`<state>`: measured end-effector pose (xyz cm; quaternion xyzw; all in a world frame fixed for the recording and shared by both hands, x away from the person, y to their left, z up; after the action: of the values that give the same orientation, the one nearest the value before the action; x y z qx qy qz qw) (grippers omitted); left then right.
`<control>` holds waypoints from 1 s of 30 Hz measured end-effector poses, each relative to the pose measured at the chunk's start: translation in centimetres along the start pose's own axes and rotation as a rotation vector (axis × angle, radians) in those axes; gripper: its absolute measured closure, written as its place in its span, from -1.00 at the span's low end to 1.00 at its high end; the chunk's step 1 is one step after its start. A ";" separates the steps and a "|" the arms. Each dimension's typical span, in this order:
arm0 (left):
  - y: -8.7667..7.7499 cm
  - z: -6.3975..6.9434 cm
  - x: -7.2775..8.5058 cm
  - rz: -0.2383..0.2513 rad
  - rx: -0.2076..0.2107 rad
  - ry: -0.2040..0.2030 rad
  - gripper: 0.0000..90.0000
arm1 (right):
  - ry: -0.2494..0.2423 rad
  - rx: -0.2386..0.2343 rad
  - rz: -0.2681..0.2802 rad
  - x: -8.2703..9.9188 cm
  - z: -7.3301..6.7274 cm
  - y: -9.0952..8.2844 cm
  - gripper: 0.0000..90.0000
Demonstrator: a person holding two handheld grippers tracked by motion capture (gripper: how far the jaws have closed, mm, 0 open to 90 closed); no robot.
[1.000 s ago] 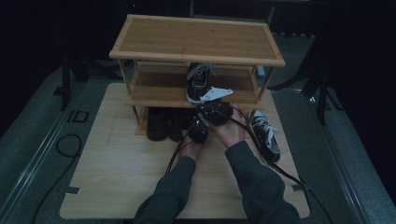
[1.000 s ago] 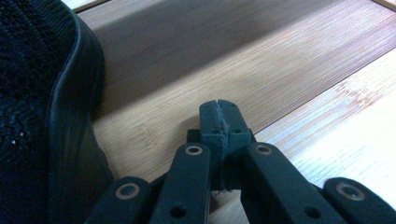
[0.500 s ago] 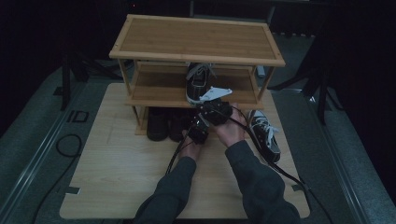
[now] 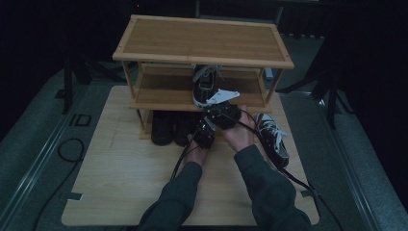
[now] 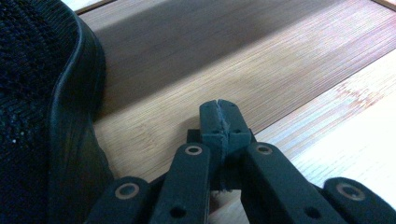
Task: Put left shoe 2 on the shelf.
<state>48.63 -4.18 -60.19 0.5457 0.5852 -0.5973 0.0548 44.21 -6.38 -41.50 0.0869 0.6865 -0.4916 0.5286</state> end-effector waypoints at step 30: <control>0.0 -0.1 0.1 0.004 -0.001 0.003 1.00 | 0.081 0.069 -0.131 8.6 6.2 -7.2 0.44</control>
<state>48.64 -4.08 -60.21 0.5477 0.5847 -0.5960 0.0554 39.92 -18.24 -43.96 0.0797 0.6941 -0.5446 0.4640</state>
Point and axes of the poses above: each handheld gripper's, and its own axes: y roughly forward along the jaws, x roughly out of its underside, z roughly to its right, the point moved 7 cm from there along y, roughly forward along the jaws, and after that the axes turned 14 degrees about y, right-handed, at the moved point
